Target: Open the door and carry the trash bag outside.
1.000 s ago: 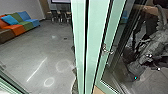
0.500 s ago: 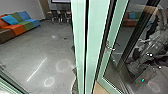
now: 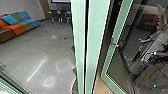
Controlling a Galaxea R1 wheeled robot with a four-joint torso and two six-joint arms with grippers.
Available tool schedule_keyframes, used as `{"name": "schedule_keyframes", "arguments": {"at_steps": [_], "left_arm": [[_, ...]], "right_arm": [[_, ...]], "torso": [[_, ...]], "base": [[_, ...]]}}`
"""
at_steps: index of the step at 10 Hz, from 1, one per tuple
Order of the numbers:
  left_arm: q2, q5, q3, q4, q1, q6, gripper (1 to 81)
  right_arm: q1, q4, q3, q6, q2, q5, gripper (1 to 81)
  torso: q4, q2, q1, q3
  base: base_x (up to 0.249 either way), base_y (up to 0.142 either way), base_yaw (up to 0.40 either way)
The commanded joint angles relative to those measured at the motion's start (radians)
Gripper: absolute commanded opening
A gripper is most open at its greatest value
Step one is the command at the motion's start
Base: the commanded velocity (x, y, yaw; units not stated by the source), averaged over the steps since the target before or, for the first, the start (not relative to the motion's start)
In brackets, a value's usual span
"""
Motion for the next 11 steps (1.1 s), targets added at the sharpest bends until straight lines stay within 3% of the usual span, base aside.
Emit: {"name": "schedule_keyframes", "arguments": {"at_steps": [1, 2, 3, 4, 9, 10, 11], "left_arm": [[0.011, 0.082, 0.016, 0.008, -0.012, 0.000, 1.0], [0.011, 0.082, 0.014, 0.008, -0.014, 0.000, 1.0], [0.012, 0.082, 0.016, 0.008, -0.015, 0.000, 1.0], [0.012, 0.082, 0.016, 0.008, -0.017, 0.000, 1.0], [0.004, 0.082, 0.031, 0.008, -0.015, 0.002, 1.0], [0.004, 0.082, 0.031, 0.008, -0.015, 0.002, 1.0], [0.004, 0.082, 0.031, 0.008, -0.015, 0.002, 1.0]], "right_arm": [[0.149, -0.124, -0.043, -0.016, -0.062, -0.086, 81.1], [0.123, -0.082, -0.036, -0.016, -0.062, -0.085, 81.1], [0.092, 0.011, 0.011, -0.019, -0.068, -0.093, 81.1], [0.064, 0.041, 0.088, -0.015, -0.077, -0.106, 81.1], [0.050, 0.050, 0.056, -0.016, -0.103, -0.106, 81.1], [0.034, 0.079, 0.096, -0.016, -0.109, -0.108, 81.1], [0.001, 0.166, 0.154, -0.019, -0.122, -0.108, 81.1]], "torso": [[0.000, 0.000, 0.000, 0.000], [0.000, 0.000, 0.000, 0.000], [0.000, 0.000, 0.000, 0.000], [0.000, 0.000, 0.000, 0.000], [0.000, 0.000, 0.000, 0.000], [0.000, 0.000, 0.001, 0.000], [0.000, 0.000, 0.001, 0.000]], "base": [[0.000, 0.000, 0.000], [0.000, 0.000, 0.000], [0.000, 0.000, 0.000], [0.000, 0.000, 0.000], [0.000, 0.000, 0.000], [0.000, 0.000, 0.000], [0.000, 0.000, 0.000]]}}
